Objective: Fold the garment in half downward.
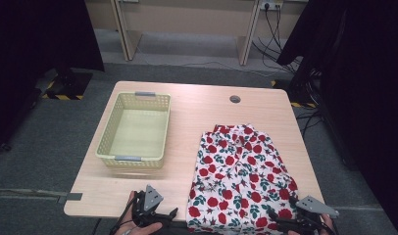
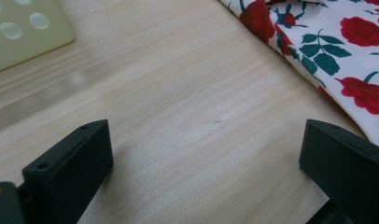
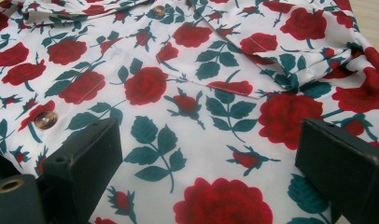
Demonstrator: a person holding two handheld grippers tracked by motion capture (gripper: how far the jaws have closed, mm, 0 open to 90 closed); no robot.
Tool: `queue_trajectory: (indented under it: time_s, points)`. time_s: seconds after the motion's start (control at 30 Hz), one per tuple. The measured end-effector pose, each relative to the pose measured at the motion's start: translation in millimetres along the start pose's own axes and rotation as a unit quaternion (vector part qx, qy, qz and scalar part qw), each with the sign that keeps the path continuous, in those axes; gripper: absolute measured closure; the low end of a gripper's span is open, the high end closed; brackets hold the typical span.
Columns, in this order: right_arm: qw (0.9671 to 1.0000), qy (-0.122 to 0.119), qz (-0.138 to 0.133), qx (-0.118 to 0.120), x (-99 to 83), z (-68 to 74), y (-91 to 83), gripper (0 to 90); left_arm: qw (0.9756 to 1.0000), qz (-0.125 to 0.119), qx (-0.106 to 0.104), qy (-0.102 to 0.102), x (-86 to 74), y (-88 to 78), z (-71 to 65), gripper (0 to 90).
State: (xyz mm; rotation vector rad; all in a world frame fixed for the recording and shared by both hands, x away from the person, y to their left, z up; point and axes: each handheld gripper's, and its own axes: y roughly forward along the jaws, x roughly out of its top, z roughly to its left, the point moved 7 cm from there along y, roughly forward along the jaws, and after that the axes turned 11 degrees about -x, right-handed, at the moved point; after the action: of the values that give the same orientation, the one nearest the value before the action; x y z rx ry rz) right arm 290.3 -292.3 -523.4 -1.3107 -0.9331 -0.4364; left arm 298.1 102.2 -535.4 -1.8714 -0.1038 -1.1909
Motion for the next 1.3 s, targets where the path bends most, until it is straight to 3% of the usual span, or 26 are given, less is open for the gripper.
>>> queue_trajectory:
  time_s: [0.23,0.33,0.5,0.67,1.03,1.3]
  points:
    - [1.0000,0.002,-0.004,0.000,1.6,-0.5,0.3,7.6,0.9999,-0.008,-0.004,-0.010,3.1,2.2,-0.9,2.4]
    - [1.0000,0.000,-0.005,0.000,2.1,0.1,0.1,7.5,1.0000,-0.008,-0.006,-0.001,4.3,2.7,-3.9,2.4]
    - [0.9999,-0.002,-0.010,0.007,5.1,1.3,2.0,5.1,0.9997,-0.017,-0.015,-0.005,10.3,3.5,-7.8,2.4]
    - [0.9995,-0.005,-0.030,0.001,14.8,-1.5,1.6,2.6,0.9997,-0.017,-0.018,0.003,16.1,5.0,-9.5,2.7]
    - [0.9984,0.013,-0.053,-0.015,33.5,-19.1,4.1,2.3,0.9991,-0.025,-0.031,0.018,44.5,13.8,-13.3,2.8]
    - [0.9985,0.006,-0.049,-0.023,43.6,-20.6,13.3,2.3,0.9988,-0.025,-0.038,0.020,60.3,22.1,-13.6,2.1]
